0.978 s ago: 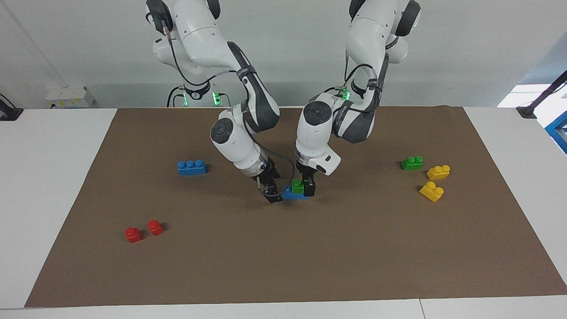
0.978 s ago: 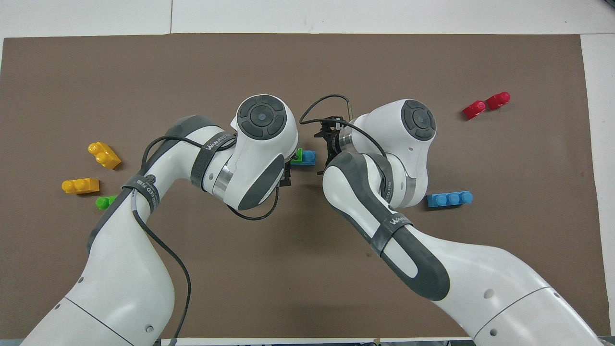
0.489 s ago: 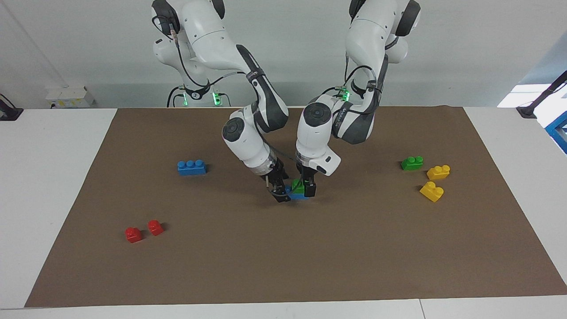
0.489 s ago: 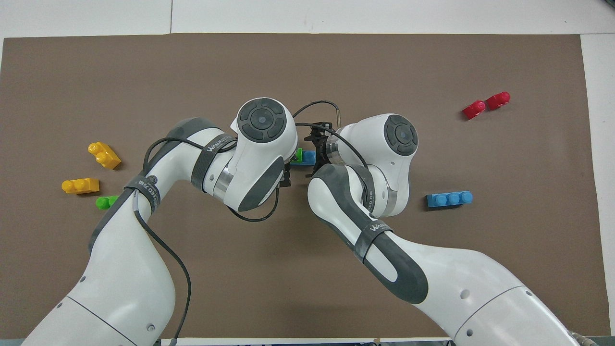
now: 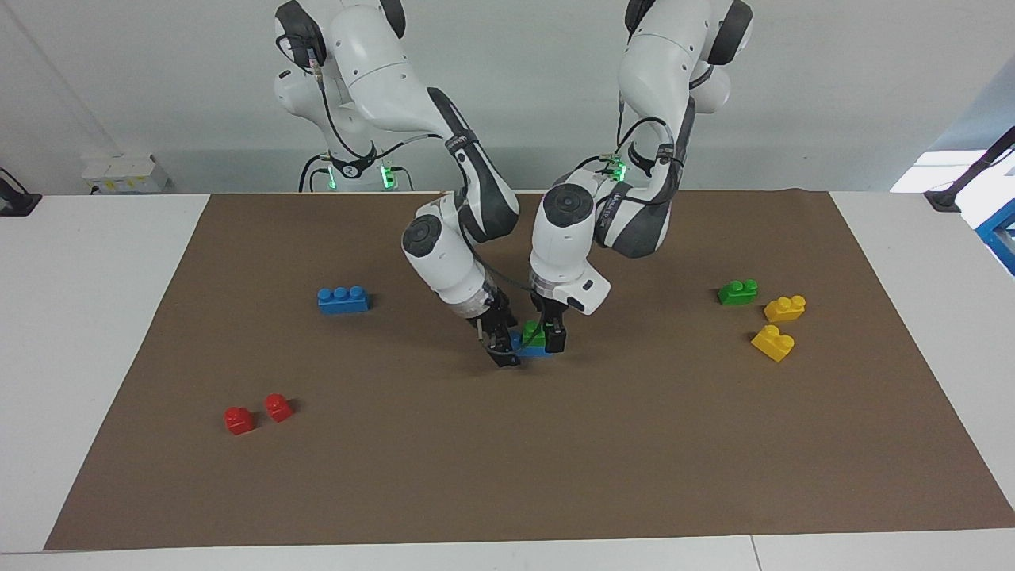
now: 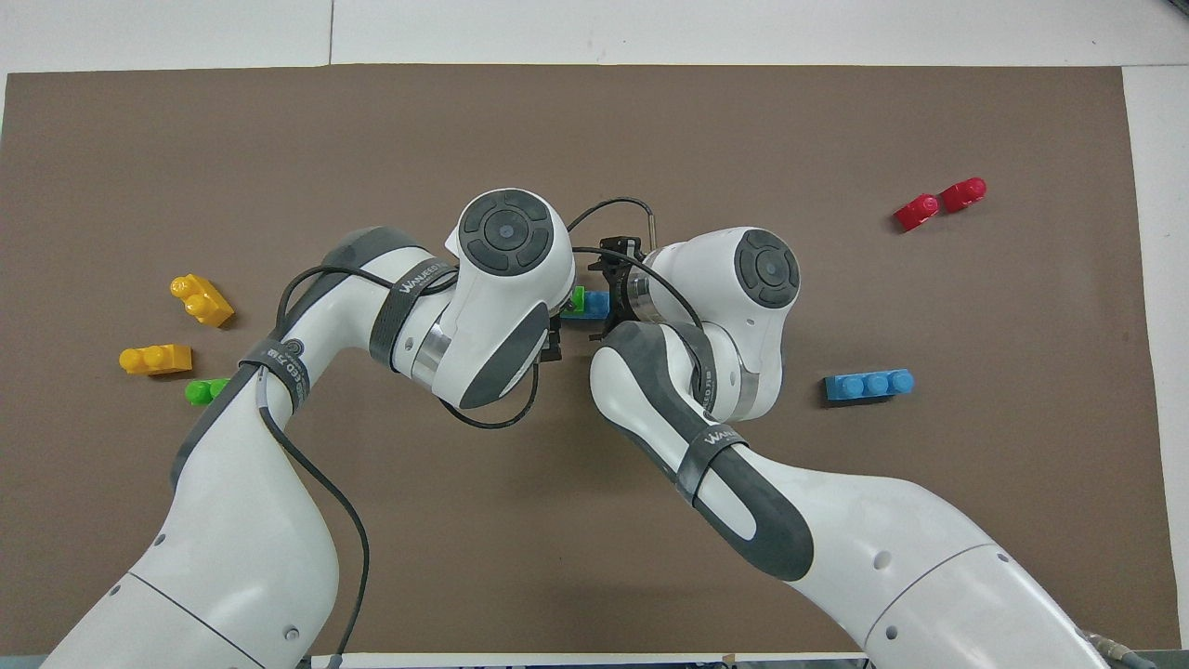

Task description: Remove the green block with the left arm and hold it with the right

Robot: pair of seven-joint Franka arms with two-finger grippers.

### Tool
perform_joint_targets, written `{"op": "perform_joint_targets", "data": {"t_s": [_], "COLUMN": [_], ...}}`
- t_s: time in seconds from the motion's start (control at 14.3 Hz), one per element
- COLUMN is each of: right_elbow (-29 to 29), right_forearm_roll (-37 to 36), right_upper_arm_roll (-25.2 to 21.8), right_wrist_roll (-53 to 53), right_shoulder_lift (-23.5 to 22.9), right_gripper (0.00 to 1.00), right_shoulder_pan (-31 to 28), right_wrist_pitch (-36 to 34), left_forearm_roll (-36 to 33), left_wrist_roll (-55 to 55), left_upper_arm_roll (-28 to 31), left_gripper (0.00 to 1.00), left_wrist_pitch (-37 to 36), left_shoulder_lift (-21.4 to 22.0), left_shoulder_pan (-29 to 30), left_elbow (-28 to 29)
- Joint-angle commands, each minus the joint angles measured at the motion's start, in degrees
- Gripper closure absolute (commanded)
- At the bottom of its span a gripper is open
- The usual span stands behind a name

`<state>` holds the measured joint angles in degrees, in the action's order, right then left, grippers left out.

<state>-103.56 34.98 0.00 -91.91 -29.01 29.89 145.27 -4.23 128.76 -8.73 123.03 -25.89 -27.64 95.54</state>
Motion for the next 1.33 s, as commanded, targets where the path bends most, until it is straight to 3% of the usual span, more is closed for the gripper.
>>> {"op": "perform_joint_targets", "data": {"t_s": [0.0,0.14,0.21,0.77,0.84,0.98,1.05,1.12,1.19,1.26], "right_elbow": [-0.8,-0.9,-0.9,-1.0,-1.0,-1.0,-1.0,-1.0,-0.9,-1.0], "right_forearm_roll": [1.3,1.2,1.3,1.3,1.2,1.3,1.2,1.2,1.2,1.2], "right_upper_arm_roll": [-0.1,-0.1,-0.1,-0.1,-0.1,-0.1,-0.1,-0.1,-0.1,-0.1], "right_wrist_roll": [0.0,0.5,0.9,1.2,1.2,1.2,1.2,1.2,1.2,1.2], "right_shoulder_lift": [0.0,0.1,0.1,0.1,0.1,0.1,0.1,0.1,0.1,0.1], "right_gripper": [0.38,0.87,1.00,1.00,1.00,1.00,1.00,1.00,1.00,1.00], "right_shoulder_pan": [0.4,0.9,1.2,1.3,1.3,1.2,1.3,1.3,1.3,1.3], "right_wrist_pitch": [1.8,1.9,1.9,2.6,2.6,2.6,2.6,2.6,2.6,2.6], "left_forearm_roll": [-1.0,-1.0,-1.0,-1.0,-1.0,-1.0,-1.0,-1.0,-1.0,-1.0], "left_wrist_roll": [0.8,1.0,1.0,1.1,1.1,1.4,1.4,1.3,1.3,1.4], "left_upper_arm_roll": [0.6,0.6,0.6,0.5,0.5,0.5,0.6,0.5,0.5,0.5], "left_gripper": [0.00,0.00,0.00,0.00,0.04,0.29,0.49,0.83,1.00,1.00], "left_wrist_pitch": [1.2,1.2,1.2,1.4,1.4,1.7,2.1,2.3,2.3,2.3], "left_shoulder_lift": [0.9,0.9,0.9,1.5,1.6,1.7,1.6,1.7,1.6,1.7], "left_shoulder_pan": [-0.4,-0.3,-0.2,-0.1,-0.3,-0.4,-0.4,-0.4,-0.4,-0.4], "left_elbow": [1.4,1.5,1.5,3.1,3.4,3.5,3.5,3.5,3.5,3.4]}}
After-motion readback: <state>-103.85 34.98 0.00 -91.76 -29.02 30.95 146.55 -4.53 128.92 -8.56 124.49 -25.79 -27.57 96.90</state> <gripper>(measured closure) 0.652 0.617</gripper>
